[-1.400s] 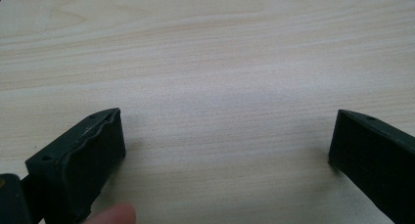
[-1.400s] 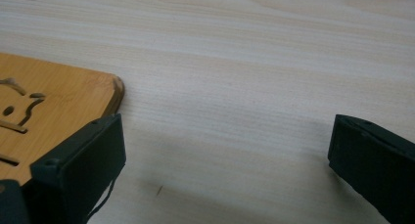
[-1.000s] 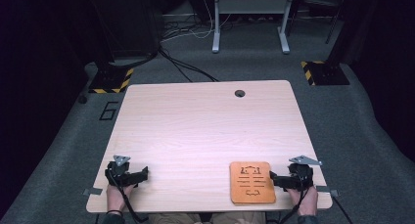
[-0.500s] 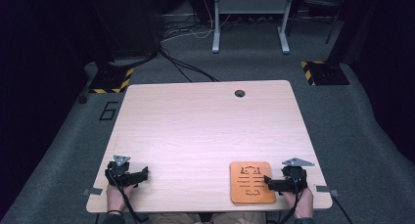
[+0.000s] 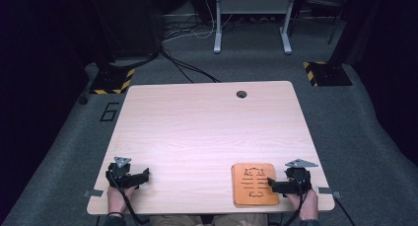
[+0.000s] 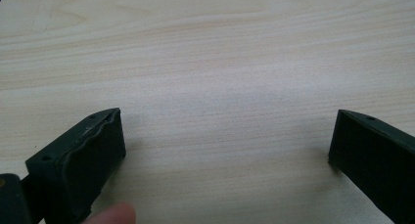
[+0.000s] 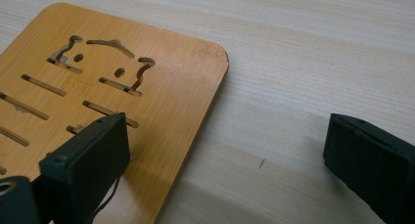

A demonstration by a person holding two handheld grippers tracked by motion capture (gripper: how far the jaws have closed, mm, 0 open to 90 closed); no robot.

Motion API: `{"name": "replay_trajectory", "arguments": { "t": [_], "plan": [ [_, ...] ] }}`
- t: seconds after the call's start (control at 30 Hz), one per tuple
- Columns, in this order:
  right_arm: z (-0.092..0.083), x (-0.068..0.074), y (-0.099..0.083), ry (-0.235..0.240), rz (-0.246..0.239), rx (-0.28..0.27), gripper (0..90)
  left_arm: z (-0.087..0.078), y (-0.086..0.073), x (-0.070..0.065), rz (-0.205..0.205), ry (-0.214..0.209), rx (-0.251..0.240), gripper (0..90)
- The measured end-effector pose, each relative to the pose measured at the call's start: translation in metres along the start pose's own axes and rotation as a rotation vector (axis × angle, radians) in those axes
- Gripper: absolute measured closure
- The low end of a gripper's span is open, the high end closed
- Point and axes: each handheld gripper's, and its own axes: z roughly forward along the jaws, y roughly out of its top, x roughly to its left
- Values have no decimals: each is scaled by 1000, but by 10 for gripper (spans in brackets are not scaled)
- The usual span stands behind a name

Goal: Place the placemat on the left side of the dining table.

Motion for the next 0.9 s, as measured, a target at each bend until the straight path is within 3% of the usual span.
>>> {"name": "replay_trajectory", "arguments": {
  "t": [0.63,0.9],
  "plan": [
    [-5,-18,-1,16,-18,17,25,0,0,0,4,-1,1,0],
    [-6,-23,-6,30,-31,-21,25,0,0,0,2,0,2,0]
  ]
}}
